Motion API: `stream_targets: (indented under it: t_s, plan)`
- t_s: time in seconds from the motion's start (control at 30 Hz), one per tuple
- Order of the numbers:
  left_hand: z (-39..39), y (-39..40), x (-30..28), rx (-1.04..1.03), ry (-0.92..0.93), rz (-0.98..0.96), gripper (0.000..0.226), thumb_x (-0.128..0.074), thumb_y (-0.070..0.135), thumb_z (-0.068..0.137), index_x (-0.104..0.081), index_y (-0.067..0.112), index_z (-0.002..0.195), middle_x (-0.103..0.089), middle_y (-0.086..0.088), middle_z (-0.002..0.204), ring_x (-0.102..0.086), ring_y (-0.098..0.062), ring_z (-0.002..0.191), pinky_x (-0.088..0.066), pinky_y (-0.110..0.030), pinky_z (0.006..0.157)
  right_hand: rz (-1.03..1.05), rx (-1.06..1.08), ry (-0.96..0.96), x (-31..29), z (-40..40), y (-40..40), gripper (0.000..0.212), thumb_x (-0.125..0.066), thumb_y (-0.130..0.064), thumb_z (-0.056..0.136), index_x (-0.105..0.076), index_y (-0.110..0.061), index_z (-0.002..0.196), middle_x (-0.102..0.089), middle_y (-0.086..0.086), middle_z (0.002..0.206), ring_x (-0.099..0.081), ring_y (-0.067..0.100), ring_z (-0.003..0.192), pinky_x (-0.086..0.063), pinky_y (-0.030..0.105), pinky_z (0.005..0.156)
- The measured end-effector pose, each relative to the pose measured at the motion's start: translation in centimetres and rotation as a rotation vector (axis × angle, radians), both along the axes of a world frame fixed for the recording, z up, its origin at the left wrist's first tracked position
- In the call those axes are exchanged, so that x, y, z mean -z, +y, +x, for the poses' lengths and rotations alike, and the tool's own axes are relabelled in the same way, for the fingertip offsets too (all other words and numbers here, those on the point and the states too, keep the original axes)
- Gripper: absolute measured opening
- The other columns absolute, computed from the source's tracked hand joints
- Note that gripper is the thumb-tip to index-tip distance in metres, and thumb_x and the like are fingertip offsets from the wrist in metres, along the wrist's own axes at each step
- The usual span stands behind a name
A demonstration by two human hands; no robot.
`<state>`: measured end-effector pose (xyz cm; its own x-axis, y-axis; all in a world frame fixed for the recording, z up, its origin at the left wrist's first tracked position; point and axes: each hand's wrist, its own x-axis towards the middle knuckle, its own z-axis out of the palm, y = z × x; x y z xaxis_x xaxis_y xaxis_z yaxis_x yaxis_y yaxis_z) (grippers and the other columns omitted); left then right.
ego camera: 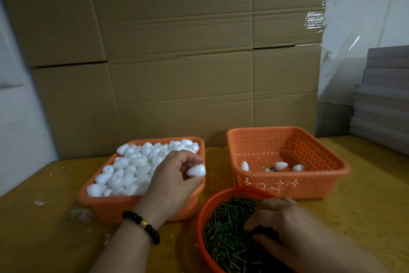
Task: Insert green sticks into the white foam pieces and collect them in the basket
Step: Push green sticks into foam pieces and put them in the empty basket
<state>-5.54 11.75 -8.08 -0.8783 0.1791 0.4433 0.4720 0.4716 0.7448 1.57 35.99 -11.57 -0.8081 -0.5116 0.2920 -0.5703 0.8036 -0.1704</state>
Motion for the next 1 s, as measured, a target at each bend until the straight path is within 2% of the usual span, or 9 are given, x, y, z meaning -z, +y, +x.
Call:
stream_targets:
  t_s: [0.27,0.43,0.5,0.6,0.67,0.77,0.83,0.9,1.0]
  plan:
    - [0.7,1.3,0.6,0.145,-0.101,0.078,0.037,-0.074,0.003,0.077,-0.07,0.036,0.092,-0.07,0.009,0.093,-0.067,-0.011,0.084,-0.052,-0.021,0.071,-0.002,0.01,0.016,0.1,0.2,0.0,0.029,-0.05,-0.052,0.085,-0.057,-0.049,0.113,-0.052,-0.033,0.105,-0.041,-0.014,0.099,-0.026,0.006,0.087]
    - [0.8,1.5,0.7,0.205,-0.118,0.106,0.039,-0.074,0.011,0.078,-0.07,0.043,0.1,-0.071,0.007,0.088,-0.067,-0.015,0.081,-0.055,-0.021,0.071,-0.007,0.029,0.036,0.0,0.5,0.0,0.028,-0.051,-0.049,0.085,-0.058,-0.049,0.112,-0.053,-0.032,0.104,-0.046,-0.006,0.1,-0.031,0.009,0.086]
    - [0.8,1.6,0.7,0.216,-0.119,0.105,0.037,-0.072,0.014,0.082,-0.069,0.044,0.104,-0.071,0.008,0.09,-0.067,-0.012,0.081,-0.055,-0.02,0.072,-0.018,0.043,0.042,-0.1,0.6,-0.1,0.028,-0.047,-0.049,0.085,-0.06,-0.048,0.11,-0.056,-0.03,0.102,-0.049,-0.006,0.096,-0.034,0.01,0.084]
    - [0.7,1.6,1.0,0.232,-0.147,0.107,0.042,-0.064,0.012,0.09,-0.06,0.038,0.123,-0.07,0.016,0.098,-0.068,-0.011,0.089,-0.055,-0.023,0.08,-0.037,0.063,0.079,-0.3,0.9,-0.3,0.028,-0.045,-0.049,0.087,-0.063,-0.046,0.107,-0.058,-0.03,0.098,-0.051,-0.007,0.092,-0.037,0.009,0.078]
    - [0.7,1.8,1.1,0.235,-0.176,0.128,0.047,-0.058,0.01,0.094,-0.051,0.033,0.134,-0.069,0.009,0.103,-0.067,-0.012,0.097,-0.055,-0.031,0.09,-0.05,0.062,0.111,-0.5,1.0,-0.4,0.025,-0.047,-0.047,0.087,-0.065,-0.044,0.105,-0.059,-0.029,0.095,-0.052,-0.008,0.088,-0.038,0.008,0.074]
    - [0.9,2.2,1.1,0.26,-0.22,0.196,0.051,-0.049,0.004,0.098,-0.041,0.029,0.142,-0.06,0.005,0.116,-0.065,-0.006,0.105,-0.052,-0.03,0.095,-0.078,0.044,0.145,-0.4,0.9,-0.5,0.024,-0.048,-0.048,0.088,-0.067,-0.044,0.103,-0.059,-0.028,0.093,-0.054,-0.006,0.084,-0.043,0.011,0.073]
    - [0.9,2.3,1.0,0.277,-0.232,0.227,0.053,-0.047,0.001,0.098,-0.039,0.028,0.142,-0.058,0.004,0.118,-0.064,-0.007,0.107,-0.051,-0.029,0.096,-0.084,0.028,0.176,-0.3,0.9,-0.5,0.022,-0.049,-0.048,0.089,-0.068,-0.043,0.1,-0.058,-0.026,0.093,-0.055,-0.004,0.084,-0.046,0.014,0.075]
    - [1.0,2.4,1.0,0.301,-0.225,0.249,0.057,-0.05,-0.002,0.095,-0.04,0.03,0.141,-0.062,0.007,0.11,-0.064,-0.01,0.107,-0.052,-0.03,0.095,-0.109,0.026,0.204,-0.2,0.8,-0.5,0.019,-0.052,-0.047,0.088,-0.068,-0.041,0.096,-0.057,-0.026,0.097,-0.055,-0.002,0.084,-0.047,0.015,0.076]
    - [1.0,2.6,0.9,0.298,-0.196,0.289,0.057,-0.06,-0.005,0.087,-0.045,0.029,0.129,-0.065,0.005,0.103,-0.066,-0.017,0.104,-0.053,-0.04,0.093,-0.192,0.028,0.259,-0.2,0.9,-0.7,0.008,-0.059,-0.043,0.085,-0.064,-0.036,0.087,-0.056,-0.025,0.098,-0.054,-0.002,0.083,-0.047,0.016,0.073]
